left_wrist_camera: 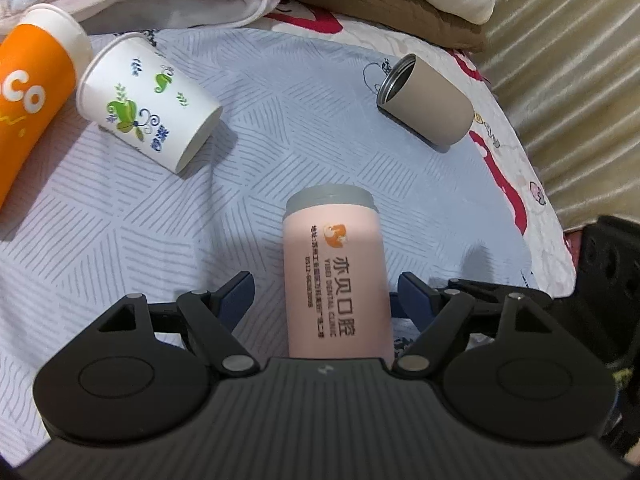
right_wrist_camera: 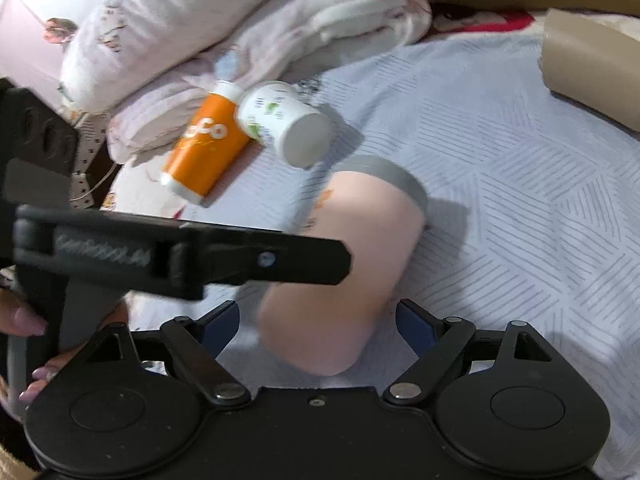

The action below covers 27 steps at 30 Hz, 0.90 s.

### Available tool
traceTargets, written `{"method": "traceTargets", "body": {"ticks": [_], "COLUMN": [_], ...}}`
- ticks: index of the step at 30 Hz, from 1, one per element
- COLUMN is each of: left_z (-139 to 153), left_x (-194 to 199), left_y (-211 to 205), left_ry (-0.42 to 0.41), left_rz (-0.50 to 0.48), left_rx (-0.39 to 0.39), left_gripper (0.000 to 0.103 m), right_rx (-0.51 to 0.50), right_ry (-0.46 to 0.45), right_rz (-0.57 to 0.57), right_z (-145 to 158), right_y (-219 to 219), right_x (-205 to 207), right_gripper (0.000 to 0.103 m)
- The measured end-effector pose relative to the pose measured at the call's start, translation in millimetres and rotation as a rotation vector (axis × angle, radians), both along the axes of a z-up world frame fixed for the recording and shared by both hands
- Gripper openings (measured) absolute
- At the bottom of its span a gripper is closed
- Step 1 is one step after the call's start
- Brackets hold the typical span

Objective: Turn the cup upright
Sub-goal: 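Rotate the left tool to tip the pink cup rim-up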

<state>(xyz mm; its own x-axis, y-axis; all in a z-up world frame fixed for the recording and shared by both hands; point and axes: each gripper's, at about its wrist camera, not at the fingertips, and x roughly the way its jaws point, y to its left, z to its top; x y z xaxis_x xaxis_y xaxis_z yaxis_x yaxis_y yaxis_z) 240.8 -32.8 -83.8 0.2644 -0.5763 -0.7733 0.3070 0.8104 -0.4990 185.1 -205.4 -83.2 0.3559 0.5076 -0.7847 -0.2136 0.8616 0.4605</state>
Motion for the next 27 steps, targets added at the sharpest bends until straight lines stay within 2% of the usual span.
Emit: {"method": "traceTargets", "body": {"ticks": [4,6,8,10,14,21,27], "left_z": [-6.7,-11.0,-13.7,-14.1,-11.2,7.6,21.2], "left_x": [6.6,9.7,10.8,8.9,1.5,-23.2,-35.0], "left_y": [-4.2,-5.9,-8.8,-10.5,-10.8,-6.8,-5.6], "left_ry": [0.022,0.047,0.066,0.06,0.033,-0.107,-0.22], "left_rz": [-0.011,-0.016,-0.032,-0.043,-0.058,-0.115,-0.114], "left_rx": [-0.001,-0.021,-0.035,-0.029,-0.023,0.009,0.035], "left_gripper": [0.075,0.07,0.062,0.062,0.062,0.061,0.06], "right_rx": [0.05,0.078,0.069,0.031,0.015,-0.122,-0.334], "right_ry": [0.028,0.041,0.041,0.036,0.021,-0.144,-0.348], "right_rz": [-0.016,-0.017,-0.016,0.001,0.025,0.12,0.2], "right_z": [-5.7,-7.0,-6.4,-4.6,-2.0,11.7,18.6], "right_y": [-5.4,-5.6,-4.0,-0.5,0.6,21.4,49.4], "right_x": [10.4,14.8,15.8,15.8,10.1,-15.6,-38.1], "right_gripper": [0.089,0.089,0.087,0.078,0.078,0.078,0.077]}}
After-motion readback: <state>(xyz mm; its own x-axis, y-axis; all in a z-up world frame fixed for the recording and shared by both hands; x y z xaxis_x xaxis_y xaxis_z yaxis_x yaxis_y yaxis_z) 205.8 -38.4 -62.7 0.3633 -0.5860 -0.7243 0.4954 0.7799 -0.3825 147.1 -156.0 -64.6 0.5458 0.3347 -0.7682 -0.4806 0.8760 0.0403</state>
